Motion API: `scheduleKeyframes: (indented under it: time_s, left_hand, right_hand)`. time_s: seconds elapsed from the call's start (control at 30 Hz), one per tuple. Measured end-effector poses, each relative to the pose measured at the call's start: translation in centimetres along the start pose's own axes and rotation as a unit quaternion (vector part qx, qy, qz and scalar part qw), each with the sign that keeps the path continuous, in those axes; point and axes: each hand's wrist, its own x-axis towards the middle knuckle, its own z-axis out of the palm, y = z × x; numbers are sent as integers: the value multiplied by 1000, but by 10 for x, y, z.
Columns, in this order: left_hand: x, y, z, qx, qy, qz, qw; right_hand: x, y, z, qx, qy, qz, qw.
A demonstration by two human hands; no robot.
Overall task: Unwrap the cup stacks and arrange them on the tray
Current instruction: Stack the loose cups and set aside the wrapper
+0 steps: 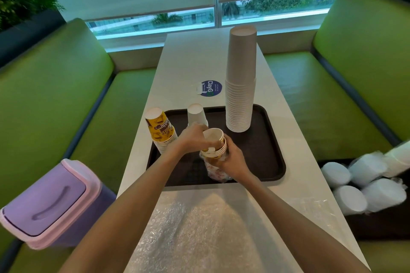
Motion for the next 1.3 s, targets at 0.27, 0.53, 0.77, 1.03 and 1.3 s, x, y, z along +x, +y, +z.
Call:
scheduleKeyframes:
  time_s: [0.27, 0.53, 0.77, 1.03, 1.3]
  left_hand:
    - [-10, 7, -34, -54, 13, -19, 998]
    - [-29, -3, -35, -30, -114, -101, 988]
    - [-41, -5, -48, -154, 10, -77, 985]
    - [-41, -26, -102, -250, 359, -2, 899]
    - [-25, -61, -80, -192, 343, -88, 915]
  right_hand:
    - [-2, 2, -15, 0, 14, -11, 1000]
    - [-3, 11, -12, -1, 28, -2, 1000]
    - [-1, 13, -13, 5, 36, 21, 999]
    - [1, 9, -10, -7, 39, 45, 998]
    - [2, 7, -11, -18, 34, 50, 998]
